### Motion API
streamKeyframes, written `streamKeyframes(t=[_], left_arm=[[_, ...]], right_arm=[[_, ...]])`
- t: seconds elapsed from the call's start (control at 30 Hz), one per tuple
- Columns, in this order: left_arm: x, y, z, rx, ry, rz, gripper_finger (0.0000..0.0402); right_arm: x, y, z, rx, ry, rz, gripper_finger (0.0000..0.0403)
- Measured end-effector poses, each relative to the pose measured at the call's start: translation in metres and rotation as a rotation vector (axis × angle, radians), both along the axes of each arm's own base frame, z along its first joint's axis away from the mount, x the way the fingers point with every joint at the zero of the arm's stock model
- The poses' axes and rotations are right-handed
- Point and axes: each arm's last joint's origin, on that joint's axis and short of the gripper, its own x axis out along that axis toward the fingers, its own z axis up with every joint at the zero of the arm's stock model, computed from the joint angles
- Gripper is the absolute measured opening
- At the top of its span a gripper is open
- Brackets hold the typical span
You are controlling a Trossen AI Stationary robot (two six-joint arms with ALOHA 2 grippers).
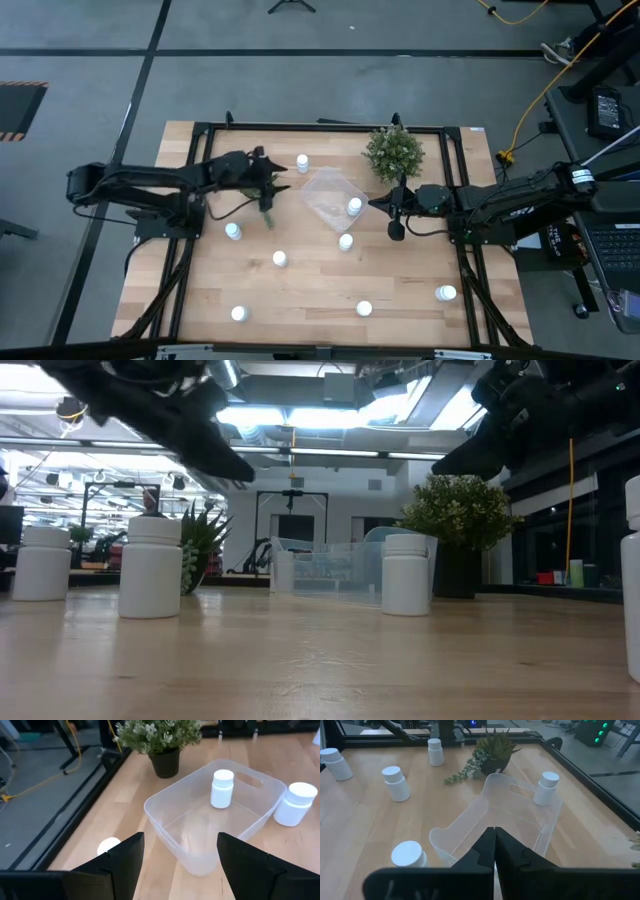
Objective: Pick and place pill bottles into a basket
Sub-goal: Put the pill bottle into the transparent bin
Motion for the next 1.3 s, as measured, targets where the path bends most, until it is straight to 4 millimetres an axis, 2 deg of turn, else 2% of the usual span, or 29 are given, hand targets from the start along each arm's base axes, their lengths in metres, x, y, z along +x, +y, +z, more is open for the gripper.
streamKeyframes(t=[0.43,0.7,0.93,1.13,1.3], left_arm=[[0.042,0.049,0.014,-0.012,0.290,0.051,0.0244],[0.060,0.078,0.014,-0.035,0.357,-0.019,0.0245],[0.067,0.101,-0.004,-0.066,0.415,0.022,0.0245],[0.073,0.110,-0.025,-0.082,0.469,0.020,0.0245],[0.079,0.113,-0.033,-0.071,0.459,0.021,0.0245]], right_arm=[[0.000,0.000,0.000,-0.020,0.007,0.007,0.0009],[0.000,0.000,-0.001,-0.021,0.012,0.008,0.0009],[0.000,0.000,-0.001,-0.022,0.013,0.008,0.0009],[0.000,0.000,-0.001,-0.022,0.014,0.008,0.0009],[0.000,0.000,-0.001,-0.022,0.014,0.008,0.0009]])
